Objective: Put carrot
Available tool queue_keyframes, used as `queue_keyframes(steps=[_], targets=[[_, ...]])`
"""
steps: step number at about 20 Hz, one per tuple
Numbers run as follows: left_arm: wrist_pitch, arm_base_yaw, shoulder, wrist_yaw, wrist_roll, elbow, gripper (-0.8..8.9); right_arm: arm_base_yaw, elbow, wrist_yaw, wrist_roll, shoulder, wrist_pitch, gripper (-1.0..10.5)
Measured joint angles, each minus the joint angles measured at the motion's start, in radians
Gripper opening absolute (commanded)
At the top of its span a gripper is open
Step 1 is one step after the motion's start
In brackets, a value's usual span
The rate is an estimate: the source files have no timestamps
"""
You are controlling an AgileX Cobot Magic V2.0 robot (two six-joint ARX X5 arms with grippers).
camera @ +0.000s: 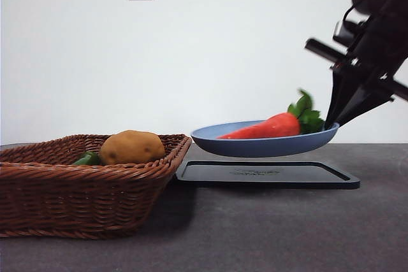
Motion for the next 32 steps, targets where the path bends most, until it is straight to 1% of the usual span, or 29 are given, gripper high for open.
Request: queue_keyframes(steps=[2, 5, 6, 8, 10, 11, 14, 16, 19, 20, 21, 23, 24, 27, 29, 30, 32], targets=[[-0.013, 0.0, -0.005, -0.016, 0.0, 0.0, 2.71, -0.01, 0.07, 0.0, -0.003, 0.098, 0.015, 0.0], [-0.024, 0.0, -0.003, -0.05, 0.0, 0.0, 2.71, -0.016, 0.096, -0.001, -0.004, 0.193, 0.044, 0.0], [-0.024, 0.0, -0.003, -0.055, 0.001, 0.0, 2.71, -0.016, 0.096, -0.002, -0.004, 0.208, 0.046, 0.2], [-0.024, 0.0, -0.003, -0.058, 0.001, 0.0, 2.71, -0.016, 0.096, -0.003, -0.011, 0.215, 0.06, 0.9], [-0.024, 0.0, -0.003, -0.059, 0.001, 0.0, 2.71, -0.016, 0.097, -0.003, -0.015, 0.214, 0.081, 1.7], [-0.024, 0.0, -0.003, -0.062, 0.001, 0.0, 2.71, -0.02, 0.097, -0.003, -0.016, 0.214, 0.086, 1.8], [-0.018, 0.0, -0.003, -0.085, 0.005, 0.0, 2.71, -0.028, 0.097, -0.003, -0.019, 0.212, 0.083, 1.8], [0.026, 0.0, 0.0, -0.132, 0.012, 0.0, 2.7, -0.04, 0.097, -0.003, -0.024, 0.178, 0.039, 1.8], [0.128, 0.001, 0.0, -0.182, 0.055, 0.0, 2.68, -0.073, 0.097, -0.001, -0.046, 0.058, -0.055, 1.3], [0.168, 0.001, 0.0, -0.2, 0.067, 0.0, 2.44, -0.082, 0.097, 0.008, -0.058, 0.0, -0.088, 1.1], [0.21, 0.001, 0.0, -0.221, 0.076, 0.0, 1.9, -0.088, 0.097, 0.028, -0.069, -0.047, -0.115, 0.8], [0.271, 0.005, 0.0, -0.239, 0.094, 0.0, 0.4, -0.09, 0.097, 0.089, -0.09, -0.152, -0.179, 0.1], [0.291, 0.009, 0.0, -0.24, 0.107, 0.0, 0.06, -0.083, 0.097, 0.122, -0.101, -0.21, -0.202, 0.0], [0.321, 0.037, 0.0, -0.24, 0.148, 0.0, 0.06, -0.026, 0.097, 0.216, -0.123, -0.362, -0.222, 0.0], [0.313, 0.078, 0.0, -0.24, 0.163, 0.0, 0.06, 0.033, 0.097, 0.309, -0.143, -0.458, -0.219, 0.0], [0.294, 0.106, 0.0, -0.24, 0.166, 0.0, 0.06, 0.072, 0.086, 0.362, -0.151, -0.515, -0.197, 0.0], [0.238, 0.167, 0.0, -0.232, 0.169, 0.0, 0.06, 0.134, 0.042, 0.412, -0.158, -0.613, -0.154, 0.0]])
